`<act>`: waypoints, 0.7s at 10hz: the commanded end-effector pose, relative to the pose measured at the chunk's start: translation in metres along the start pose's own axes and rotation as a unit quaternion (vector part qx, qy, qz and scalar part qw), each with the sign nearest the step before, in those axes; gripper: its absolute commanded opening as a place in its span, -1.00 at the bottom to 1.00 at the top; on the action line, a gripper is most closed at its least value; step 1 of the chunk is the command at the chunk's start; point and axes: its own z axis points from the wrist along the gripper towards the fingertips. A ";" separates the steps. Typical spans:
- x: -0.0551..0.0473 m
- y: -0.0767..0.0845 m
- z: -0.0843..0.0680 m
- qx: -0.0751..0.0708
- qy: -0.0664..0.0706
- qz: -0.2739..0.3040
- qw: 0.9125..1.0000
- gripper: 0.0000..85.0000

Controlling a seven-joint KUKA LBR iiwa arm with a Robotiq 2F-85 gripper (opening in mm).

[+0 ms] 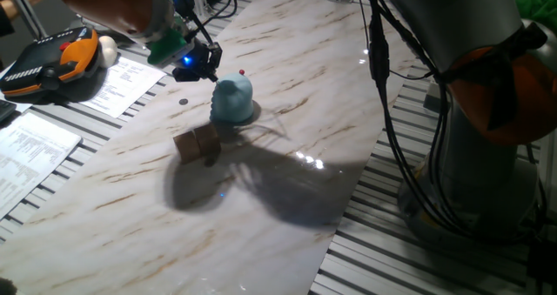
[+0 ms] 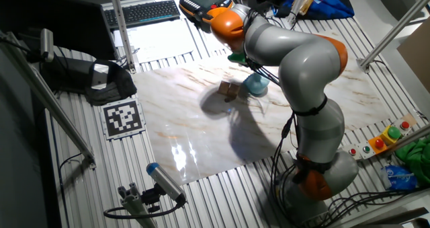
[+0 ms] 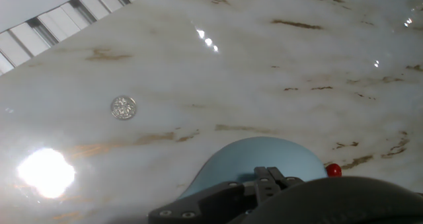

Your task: Drop coins into a piggy bank

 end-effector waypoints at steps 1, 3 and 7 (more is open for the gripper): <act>0.000 0.000 0.001 0.000 -0.001 0.000 1.000 -1.00; 0.001 -0.001 0.003 -0.001 -0.002 0.001 1.000 -1.00; 0.001 -0.001 0.003 -0.017 -0.012 0.007 1.000 -0.60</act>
